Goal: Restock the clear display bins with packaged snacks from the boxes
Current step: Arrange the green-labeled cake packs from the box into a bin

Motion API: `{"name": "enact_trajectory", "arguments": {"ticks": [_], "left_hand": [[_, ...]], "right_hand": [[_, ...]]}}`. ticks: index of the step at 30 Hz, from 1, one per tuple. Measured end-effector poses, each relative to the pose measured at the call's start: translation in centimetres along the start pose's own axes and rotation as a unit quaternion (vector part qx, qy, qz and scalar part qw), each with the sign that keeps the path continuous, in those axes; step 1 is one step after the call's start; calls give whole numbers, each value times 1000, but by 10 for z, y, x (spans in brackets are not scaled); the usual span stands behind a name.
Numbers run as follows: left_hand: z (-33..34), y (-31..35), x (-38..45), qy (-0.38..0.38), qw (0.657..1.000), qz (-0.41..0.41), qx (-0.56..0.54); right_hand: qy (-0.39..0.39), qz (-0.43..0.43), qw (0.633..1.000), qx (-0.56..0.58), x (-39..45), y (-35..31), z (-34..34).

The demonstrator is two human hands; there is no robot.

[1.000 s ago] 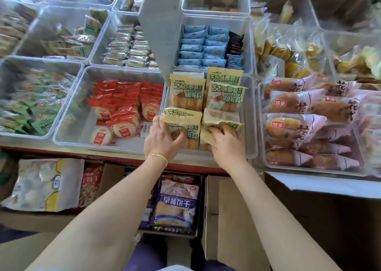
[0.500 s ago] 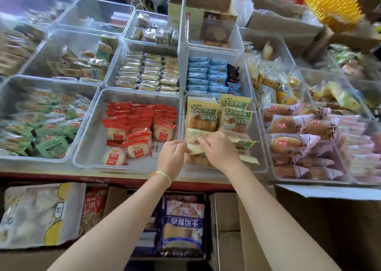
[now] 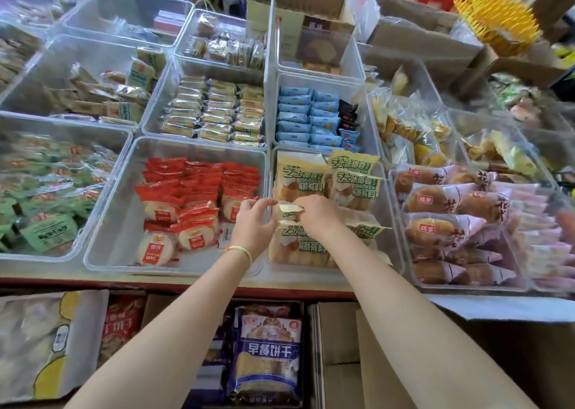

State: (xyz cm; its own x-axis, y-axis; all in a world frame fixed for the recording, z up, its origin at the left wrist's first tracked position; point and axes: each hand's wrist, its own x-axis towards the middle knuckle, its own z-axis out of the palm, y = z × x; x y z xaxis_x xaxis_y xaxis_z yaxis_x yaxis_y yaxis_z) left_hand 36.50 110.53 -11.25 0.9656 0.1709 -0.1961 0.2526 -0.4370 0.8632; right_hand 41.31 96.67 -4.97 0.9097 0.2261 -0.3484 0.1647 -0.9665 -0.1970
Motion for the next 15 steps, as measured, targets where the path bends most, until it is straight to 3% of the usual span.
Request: {"name": "enact_trajectory", "arguments": {"ticks": [6,9,15], "left_hand": [[-9,3,12,-13,997,67,35],[-10,1,23,-8,998,51,35],[-10,18,36,-27,990,120,74]], "right_hand": [[-9,-20,996,87,-2,12,-6],[-26,-39,993,104,5,17,-15],[-67,-79,994,-26,10,31,-41]]}}
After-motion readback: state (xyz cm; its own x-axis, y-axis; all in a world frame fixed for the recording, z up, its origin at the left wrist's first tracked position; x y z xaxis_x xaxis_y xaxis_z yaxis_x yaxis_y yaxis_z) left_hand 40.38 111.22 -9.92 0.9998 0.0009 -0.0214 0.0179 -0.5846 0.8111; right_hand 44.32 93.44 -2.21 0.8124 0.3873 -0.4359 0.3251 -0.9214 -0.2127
